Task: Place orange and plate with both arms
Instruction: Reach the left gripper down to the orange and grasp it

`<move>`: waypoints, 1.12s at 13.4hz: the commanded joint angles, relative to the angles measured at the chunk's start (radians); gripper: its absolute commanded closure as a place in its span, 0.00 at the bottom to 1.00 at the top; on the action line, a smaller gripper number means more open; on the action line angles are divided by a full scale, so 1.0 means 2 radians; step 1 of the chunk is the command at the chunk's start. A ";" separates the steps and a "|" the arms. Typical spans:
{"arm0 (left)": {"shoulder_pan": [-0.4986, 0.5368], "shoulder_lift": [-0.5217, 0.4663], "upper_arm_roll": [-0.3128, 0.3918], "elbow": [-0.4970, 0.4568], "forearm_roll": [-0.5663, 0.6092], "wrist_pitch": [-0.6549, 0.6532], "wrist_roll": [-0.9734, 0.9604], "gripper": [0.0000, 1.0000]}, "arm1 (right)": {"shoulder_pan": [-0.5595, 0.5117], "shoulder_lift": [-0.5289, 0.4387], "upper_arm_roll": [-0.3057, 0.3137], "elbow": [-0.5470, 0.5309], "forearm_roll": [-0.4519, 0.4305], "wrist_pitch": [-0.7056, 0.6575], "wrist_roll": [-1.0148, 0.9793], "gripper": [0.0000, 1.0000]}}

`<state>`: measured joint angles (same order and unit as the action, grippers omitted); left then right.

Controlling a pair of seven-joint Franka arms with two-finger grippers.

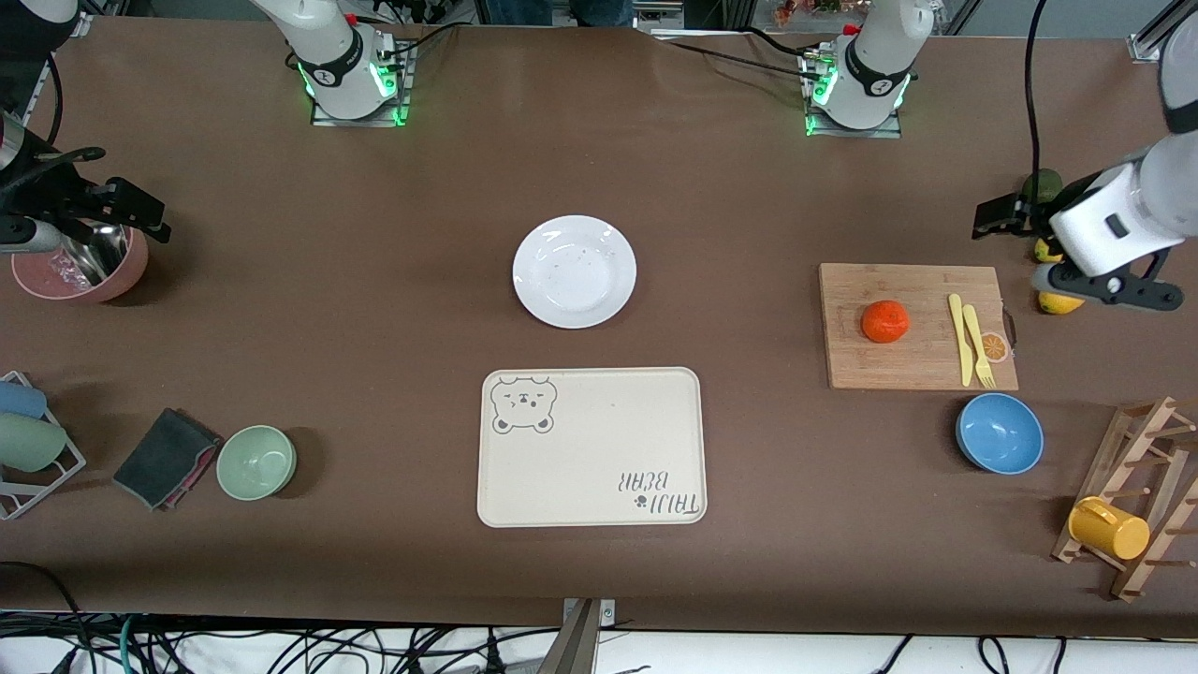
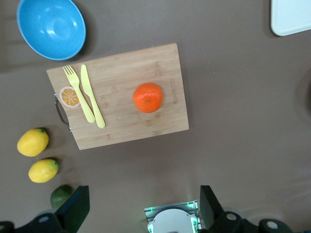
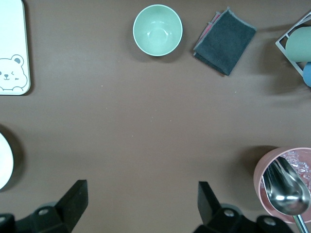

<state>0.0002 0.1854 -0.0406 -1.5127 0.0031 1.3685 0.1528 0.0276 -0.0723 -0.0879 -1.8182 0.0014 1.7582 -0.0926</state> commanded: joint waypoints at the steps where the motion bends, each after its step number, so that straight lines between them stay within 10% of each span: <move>1: -0.001 0.032 0.000 -0.008 -0.008 -0.004 0.012 0.00 | -0.003 0.002 0.001 0.006 -0.001 -0.005 -0.004 0.00; 11: 0.001 0.025 0.001 -0.232 -0.024 0.253 0.010 0.00 | -0.003 0.002 0.001 0.006 0.000 -0.005 -0.004 0.00; 15: -0.002 0.068 0.000 -0.232 -0.024 0.299 0.006 0.00 | -0.003 0.002 0.001 0.006 0.000 -0.005 -0.004 0.00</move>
<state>-0.0053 0.3069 -0.0425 -1.9819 -0.0231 1.9413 0.1529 0.0276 -0.0720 -0.0879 -1.8183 0.0014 1.7581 -0.0926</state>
